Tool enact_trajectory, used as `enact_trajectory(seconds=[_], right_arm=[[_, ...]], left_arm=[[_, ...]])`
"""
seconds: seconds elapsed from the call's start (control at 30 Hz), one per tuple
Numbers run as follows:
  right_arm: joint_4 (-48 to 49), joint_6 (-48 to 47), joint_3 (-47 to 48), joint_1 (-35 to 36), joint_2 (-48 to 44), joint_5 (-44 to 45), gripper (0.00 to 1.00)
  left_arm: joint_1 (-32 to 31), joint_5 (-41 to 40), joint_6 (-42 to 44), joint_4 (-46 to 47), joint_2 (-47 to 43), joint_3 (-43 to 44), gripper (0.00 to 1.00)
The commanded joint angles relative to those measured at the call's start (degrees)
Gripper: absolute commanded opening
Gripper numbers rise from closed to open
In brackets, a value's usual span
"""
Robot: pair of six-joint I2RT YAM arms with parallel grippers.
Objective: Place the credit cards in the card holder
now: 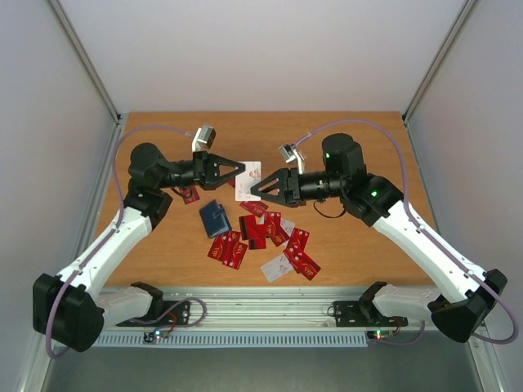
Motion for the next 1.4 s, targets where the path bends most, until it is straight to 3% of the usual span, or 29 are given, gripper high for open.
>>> enact_trajectory(seconds=[0.0, 0.23, 0.6, 0.7, 0.8, 0.9, 0.93, 1.03, 1.1, 1.23, 1.3, 1.37], right_arm=[[3.7, 3.4, 1.5, -0.6, 0.8, 0.7, 0.58], [9.8, 7.2, 1.4, -0.7, 2.3, -0.7, 0.4], [11.6, 8.3, 1.8, -0.7, 3.5, -1.4, 0.03], [11.2, 8.2, 1.8, -0.7, 3.4, -1.2, 0.01], [7.0, 6.3, 2.3, -0.7, 3.0, 0.5, 0.01], [-3.0, 1.3, 4.1, -1.0, 2.9, 5.1, 0.01], [-6.1, 0.2, 4.3, -1.3, 2.8, 7.3, 0.01], [-12.9, -2.6, 3.9, -2.7, 2.6, 11.5, 0.01], [-17.0, -4.4, 3.6, -3.7, 2.8, 14.2, 0.01], [-22.9, -7.3, 3.7, -6.2, 4.5, 16.5, 0.01], [-22.1, -8.3, 3.7, -7.2, 5.3, 13.6, 0.01], [-19.7, -8.5, 4.0, -8.3, 5.5, 9.4, 0.01]], left_arm=[[-0.2, -1.7, -0.7, 2.9, -1.7, -0.1, 0.0], [-0.3, -1.8, -0.7, 2.8, -1.8, 0.0, 0.0], [-0.5, -2.1, 0.2, 1.3, -2.0, -0.3, 0.0], [-0.5, -2.1, 1.5, -1.1, -2.2, -0.2, 0.01], [-0.5, -3.1, 5.5, -11.7, -3.1, 1.3, 0.2], [-0.5, -9.2, 21.3, -40.1, -3.9, 7.4, 0.45], [-0.6, -13.0, 30.5, -50.6, -3.6, 10.0, 0.53], [-0.8, -25.2, 44.7, -70.8, -1.1, 15.7, 0.64], [-1.5, -32.8, 51.4, -77.6, 0.8, 17.0, 0.68], [-5.1, -45.3, 55.5, -84.3, 4.2, 18.2, 0.77], [-5.8, -44.4, 54.8, -81.7, 4.3, 17.5, 0.77], [-5.8, -38.4, 52.8, -73.4, 3.2, 15.3, 0.76]])
